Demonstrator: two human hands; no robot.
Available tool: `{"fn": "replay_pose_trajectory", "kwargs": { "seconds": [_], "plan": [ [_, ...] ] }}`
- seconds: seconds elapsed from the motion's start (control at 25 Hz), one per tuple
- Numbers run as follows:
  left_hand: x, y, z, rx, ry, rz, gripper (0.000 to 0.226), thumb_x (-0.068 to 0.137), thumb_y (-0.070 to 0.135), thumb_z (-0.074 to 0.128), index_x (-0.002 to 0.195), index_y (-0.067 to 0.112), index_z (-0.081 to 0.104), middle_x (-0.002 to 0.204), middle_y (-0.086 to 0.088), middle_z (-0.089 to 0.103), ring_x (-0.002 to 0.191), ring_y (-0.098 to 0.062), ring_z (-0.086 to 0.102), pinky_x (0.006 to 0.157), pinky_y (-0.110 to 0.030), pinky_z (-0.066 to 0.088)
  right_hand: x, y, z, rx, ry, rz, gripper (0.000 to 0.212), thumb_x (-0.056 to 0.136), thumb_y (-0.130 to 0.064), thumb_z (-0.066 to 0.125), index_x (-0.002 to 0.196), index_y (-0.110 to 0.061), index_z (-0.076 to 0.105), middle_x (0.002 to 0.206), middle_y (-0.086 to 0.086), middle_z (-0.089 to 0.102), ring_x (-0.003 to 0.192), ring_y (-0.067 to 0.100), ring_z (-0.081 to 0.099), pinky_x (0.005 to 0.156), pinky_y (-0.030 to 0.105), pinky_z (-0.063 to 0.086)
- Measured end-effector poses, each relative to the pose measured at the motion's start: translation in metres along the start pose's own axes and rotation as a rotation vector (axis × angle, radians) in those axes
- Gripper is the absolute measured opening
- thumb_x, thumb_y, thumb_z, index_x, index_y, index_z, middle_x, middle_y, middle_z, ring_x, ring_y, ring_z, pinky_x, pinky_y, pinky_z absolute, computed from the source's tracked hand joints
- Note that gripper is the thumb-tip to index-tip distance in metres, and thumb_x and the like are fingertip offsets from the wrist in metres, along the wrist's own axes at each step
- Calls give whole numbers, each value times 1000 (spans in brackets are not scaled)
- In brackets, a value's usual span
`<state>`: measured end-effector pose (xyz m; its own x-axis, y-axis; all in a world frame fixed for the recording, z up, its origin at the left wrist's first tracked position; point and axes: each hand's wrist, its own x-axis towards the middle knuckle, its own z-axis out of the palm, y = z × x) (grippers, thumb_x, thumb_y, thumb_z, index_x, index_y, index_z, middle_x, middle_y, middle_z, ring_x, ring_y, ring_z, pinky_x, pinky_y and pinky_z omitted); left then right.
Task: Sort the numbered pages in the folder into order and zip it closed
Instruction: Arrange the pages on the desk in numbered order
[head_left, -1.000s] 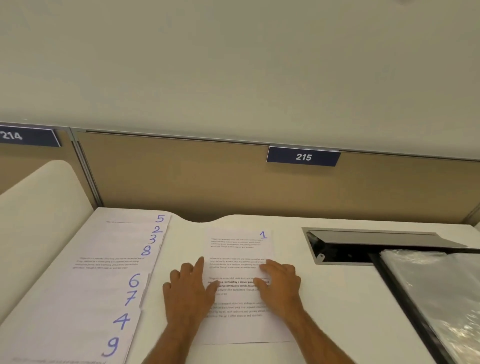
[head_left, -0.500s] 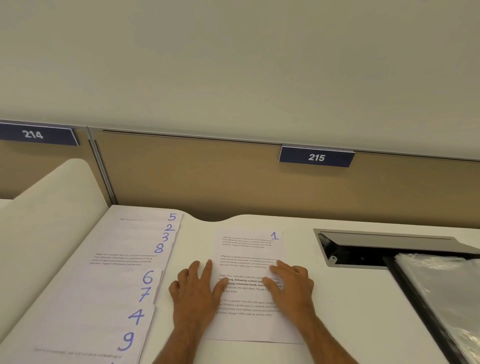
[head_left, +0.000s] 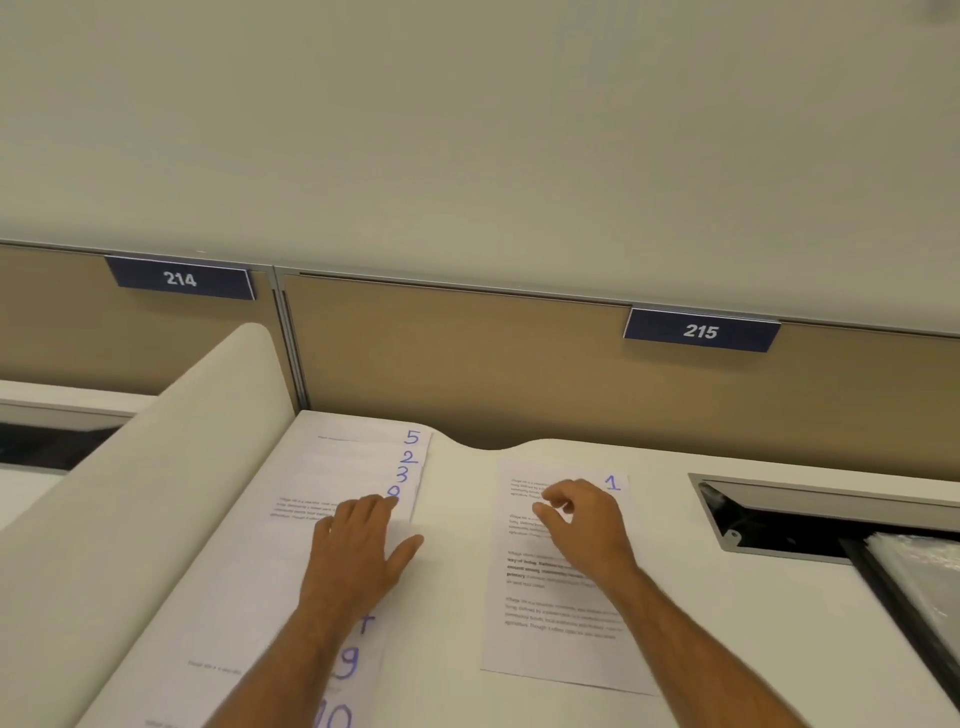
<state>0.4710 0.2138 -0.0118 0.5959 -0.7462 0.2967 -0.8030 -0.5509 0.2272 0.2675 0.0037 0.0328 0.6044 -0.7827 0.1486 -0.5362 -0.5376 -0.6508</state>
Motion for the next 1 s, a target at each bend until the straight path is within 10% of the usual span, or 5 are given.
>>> {"fn": "replay_pose_trajectory", "kwargs": {
  "seconds": [0.36, 0.72, 1.0],
  "plan": [
    [78, -63, 1, 148, -212, 67, 118, 67, 92, -13, 157, 25, 24, 164, 5, 23, 152, -17, 16, 122, -46, 12, 105, -93, 96, -4, -141, -144, 19, 87, -25, 74, 104, -16, 72, 101, -3, 67, 87, 12, 58, 83, 29, 50],
    [82, -80, 32, 60, -238, 87, 123, 61, 103, -1, 160, 31, 6, 164, 11, 17, 153, -14, 6, 122, -48, 0, 143, -94, 168, -102, -309, -23, 48, 81, -39, 78, 123, -24, 62, 125, -2, 62, 117, 21, 56, 100, 38, 48],
    [81, -80, 32, 73, -177, 131, 117, 67, 101, 4, 157, 29, 25, 162, 2, 27, 152, -20, 16, 122, -52, 7, 141, -102, 162, 200, -204, 34, 12, 82, -25, 77, 77, -15, 74, 78, -3, 71, 76, 16, 65, 73, 31, 54]
  ]
}}
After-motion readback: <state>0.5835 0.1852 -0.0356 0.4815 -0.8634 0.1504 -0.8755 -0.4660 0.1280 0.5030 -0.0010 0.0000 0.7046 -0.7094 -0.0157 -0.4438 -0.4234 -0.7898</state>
